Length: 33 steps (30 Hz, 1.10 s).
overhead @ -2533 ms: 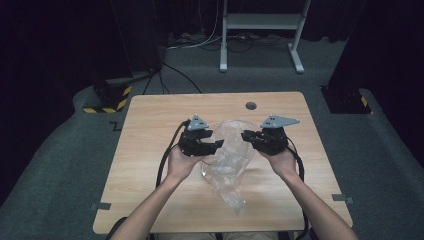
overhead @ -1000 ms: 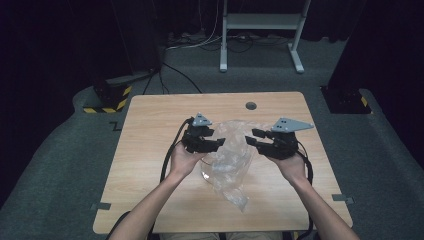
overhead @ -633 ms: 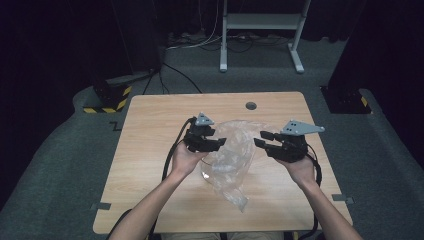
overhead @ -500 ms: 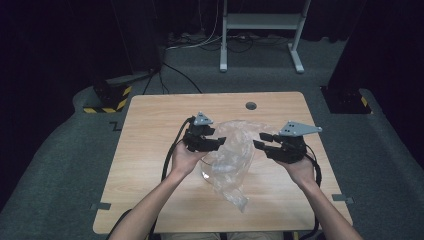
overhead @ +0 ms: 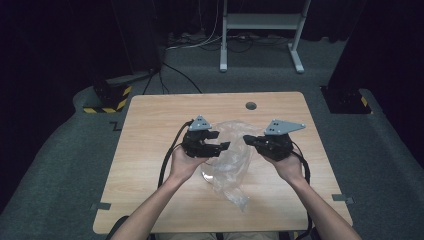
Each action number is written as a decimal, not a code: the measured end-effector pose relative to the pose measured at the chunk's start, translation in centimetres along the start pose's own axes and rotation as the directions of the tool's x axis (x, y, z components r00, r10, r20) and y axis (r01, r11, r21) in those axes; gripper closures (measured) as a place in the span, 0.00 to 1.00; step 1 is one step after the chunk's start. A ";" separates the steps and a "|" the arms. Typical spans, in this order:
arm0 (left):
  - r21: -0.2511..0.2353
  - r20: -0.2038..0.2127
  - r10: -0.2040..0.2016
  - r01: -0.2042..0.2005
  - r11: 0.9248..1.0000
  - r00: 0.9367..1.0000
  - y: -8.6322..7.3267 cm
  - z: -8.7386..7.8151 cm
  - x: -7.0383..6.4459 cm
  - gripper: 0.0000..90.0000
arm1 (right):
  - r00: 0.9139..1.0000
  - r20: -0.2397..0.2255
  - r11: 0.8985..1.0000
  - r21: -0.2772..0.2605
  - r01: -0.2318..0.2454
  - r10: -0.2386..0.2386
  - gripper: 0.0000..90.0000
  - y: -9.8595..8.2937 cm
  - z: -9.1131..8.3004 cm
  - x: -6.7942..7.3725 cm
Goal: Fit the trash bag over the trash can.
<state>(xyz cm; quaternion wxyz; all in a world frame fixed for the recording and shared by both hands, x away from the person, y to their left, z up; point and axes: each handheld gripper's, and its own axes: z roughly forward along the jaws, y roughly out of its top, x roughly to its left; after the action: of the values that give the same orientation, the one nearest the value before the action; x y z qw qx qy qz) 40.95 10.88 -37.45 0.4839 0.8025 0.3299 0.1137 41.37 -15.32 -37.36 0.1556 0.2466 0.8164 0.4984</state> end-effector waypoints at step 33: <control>0.066 0.021 0.108 -0.110 0.992 0.994 -0.7 0.1 -1.2 0.89 | 0.982 -0.189 0.998 -0.063 0.000 -0.011 0.96 2.5 3.8 2.5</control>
<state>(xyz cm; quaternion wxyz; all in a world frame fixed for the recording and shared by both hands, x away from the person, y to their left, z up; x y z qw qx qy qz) 39.78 10.21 -37.94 0.4525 0.8362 0.2850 0.1217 41.78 -10.18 -36.84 0.0862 0.1908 0.8123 0.5444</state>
